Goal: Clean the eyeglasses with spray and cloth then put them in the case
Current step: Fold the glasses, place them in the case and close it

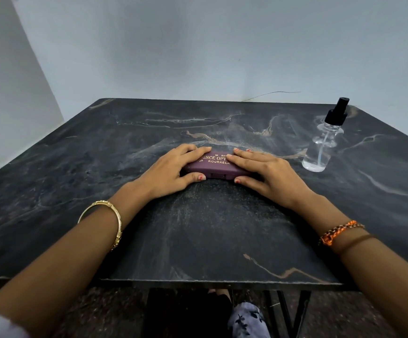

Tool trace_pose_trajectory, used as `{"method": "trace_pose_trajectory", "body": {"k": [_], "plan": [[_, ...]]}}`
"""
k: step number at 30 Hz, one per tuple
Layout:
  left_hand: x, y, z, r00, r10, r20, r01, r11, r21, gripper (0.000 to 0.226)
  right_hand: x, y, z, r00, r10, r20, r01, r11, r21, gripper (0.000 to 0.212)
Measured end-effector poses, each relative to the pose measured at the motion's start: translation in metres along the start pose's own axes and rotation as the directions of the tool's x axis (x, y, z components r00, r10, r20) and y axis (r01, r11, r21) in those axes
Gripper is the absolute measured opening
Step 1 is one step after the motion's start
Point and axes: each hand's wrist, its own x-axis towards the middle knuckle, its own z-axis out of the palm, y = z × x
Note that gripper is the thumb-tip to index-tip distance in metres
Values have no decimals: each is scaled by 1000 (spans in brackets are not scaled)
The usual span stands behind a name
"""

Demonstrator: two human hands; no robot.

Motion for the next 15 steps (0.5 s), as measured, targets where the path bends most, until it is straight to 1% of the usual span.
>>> {"method": "trace_pose_trajectory", "body": {"k": [4,10,15], "plan": [[0,-1,-1,1000,-10,9,10,1000,-9,60,1,0,1,1000,4,-10,-5,998,-61,53],[0,-1,-1,1000,-9,-2,9,1000,26,65,2,2,1,1000,10,0,-10,991,-132,65],[-1,-1,-1,999,-22,-45,25,996,82,76,-2,-3,1,996,25,-84,-40,982,-182,75]]}}
